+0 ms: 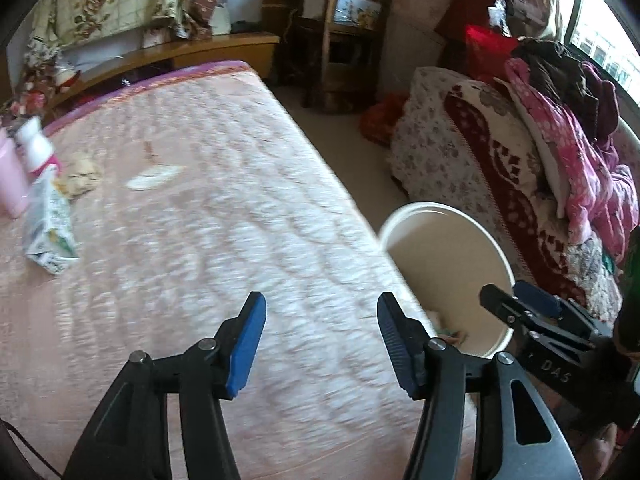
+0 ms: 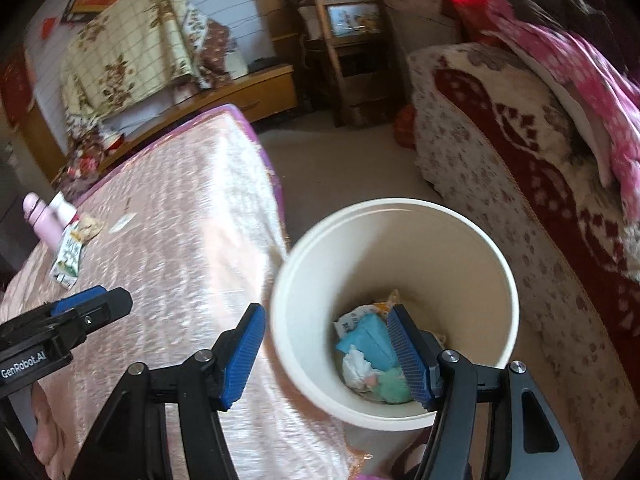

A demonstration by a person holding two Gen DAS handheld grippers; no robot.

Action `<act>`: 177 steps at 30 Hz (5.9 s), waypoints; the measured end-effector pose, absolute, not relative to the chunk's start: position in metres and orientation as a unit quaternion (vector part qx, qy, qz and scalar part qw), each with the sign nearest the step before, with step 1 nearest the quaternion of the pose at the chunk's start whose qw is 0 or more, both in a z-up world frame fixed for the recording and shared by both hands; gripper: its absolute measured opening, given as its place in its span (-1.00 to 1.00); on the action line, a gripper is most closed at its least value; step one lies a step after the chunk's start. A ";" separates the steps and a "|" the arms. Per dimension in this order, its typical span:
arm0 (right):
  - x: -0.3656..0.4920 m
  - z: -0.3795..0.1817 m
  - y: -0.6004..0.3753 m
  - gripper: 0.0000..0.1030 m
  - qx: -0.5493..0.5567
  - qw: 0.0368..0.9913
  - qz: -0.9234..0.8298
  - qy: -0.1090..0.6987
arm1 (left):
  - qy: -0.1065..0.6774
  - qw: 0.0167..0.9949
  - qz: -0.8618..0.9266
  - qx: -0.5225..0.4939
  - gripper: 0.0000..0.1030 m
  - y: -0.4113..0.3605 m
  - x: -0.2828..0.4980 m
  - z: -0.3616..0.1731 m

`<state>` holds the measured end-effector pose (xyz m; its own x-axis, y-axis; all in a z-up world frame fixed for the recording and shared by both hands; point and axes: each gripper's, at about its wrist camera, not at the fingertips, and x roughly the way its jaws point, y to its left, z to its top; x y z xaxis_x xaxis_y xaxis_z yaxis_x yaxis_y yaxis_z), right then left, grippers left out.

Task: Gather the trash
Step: 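Move both open tools back to the items on the bed, then grasp the white milk carton with the left tool while the right tool grasps the crumpled tissue, then carry the milk carton and tissue over the white bucket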

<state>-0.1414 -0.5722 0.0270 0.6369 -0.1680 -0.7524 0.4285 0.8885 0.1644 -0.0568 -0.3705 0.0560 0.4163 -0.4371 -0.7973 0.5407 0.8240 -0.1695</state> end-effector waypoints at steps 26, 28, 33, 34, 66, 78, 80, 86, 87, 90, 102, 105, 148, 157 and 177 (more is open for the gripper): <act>-0.044 0.037 -0.383 0.43 0.099 0.895 -0.018 0.434 | 0.477 0.863 -0.161 -0.041 0.30 -0.162 -0.001 0.052; -0.035 0.037 -0.375 0.43 0.099 0.894 -0.012 0.436 | 0.483 0.860 -0.155 -0.052 0.30 -0.154 0.007 0.051; -0.009 0.037 -0.364 0.43 0.107 0.891 -0.008 0.441 | 0.482 0.862 -0.144 -0.062 0.30 -0.144 0.029 0.059; -0.005 0.037 -0.364 0.43 0.108 0.891 -0.009 0.441 | 0.480 0.864 -0.140 -0.063 0.30 -0.146 0.037 0.063; 0.113 0.024 -0.317 0.43 0.095 0.882 0.048 0.459 | 0.501 0.857 -0.050 -0.115 0.54 -0.087 0.118 0.053; 0.201 0.019 -0.318 0.44 0.116 0.877 0.052 0.463 | 0.508 0.852 -0.050 -0.120 0.55 -0.098 0.122 0.047; 0.213 0.015 -0.314 0.44 0.125 0.874 0.057 0.465 | 0.510 0.850 -0.052 -0.120 0.55 -0.099 0.123 0.046; 0.228 0.005 -0.309 -0.21 0.131 0.876 0.076 0.458 | 0.512 0.850 -0.056 -0.107 0.55 -0.111 0.126 0.038; 0.228 0.005 -0.310 -0.34 0.142 0.872 0.091 0.459 | 0.514 0.850 -0.056 -0.106 0.55 -0.115 0.129 0.036; 0.219 0.012 -0.315 -0.56 0.146 0.876 0.098 0.449 | 0.516 0.849 -0.054 -0.096 0.55 -0.122 0.131 0.033; 0.136 0.041 -0.353 -0.58 0.146 0.893 0.093 0.415 | 0.497 0.861 -0.080 -0.071 0.23 -0.132 0.110 0.037; 0.113 0.044 -0.360 -0.58 0.144 0.896 0.086 0.410 | 0.487 0.867 -0.086 -0.053 0.23 -0.133 0.090 0.046; -0.127 0.069 -0.396 -0.58 0.143 0.908 0.041 0.392 | 0.443 0.871 -0.207 0.036 0.23 -0.227 -0.103 0.080; -0.152 0.074 -0.459 -0.58 0.150 0.913 -0.024 0.379 | 0.443 0.856 -0.261 0.047 0.23 -0.292 -0.104 0.084; -0.170 0.048 -0.607 -0.58 0.214 0.888 -0.159 0.374 | 0.462 0.813 -0.346 0.076 -0.06 -0.443 -0.070 0.077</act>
<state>-0.1698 -0.6072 0.0480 0.6701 -0.1219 -0.7322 0.4414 0.8585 0.2610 -0.0705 -0.4429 0.0774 0.3328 -0.4924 -0.8042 0.6329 0.7489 -0.1967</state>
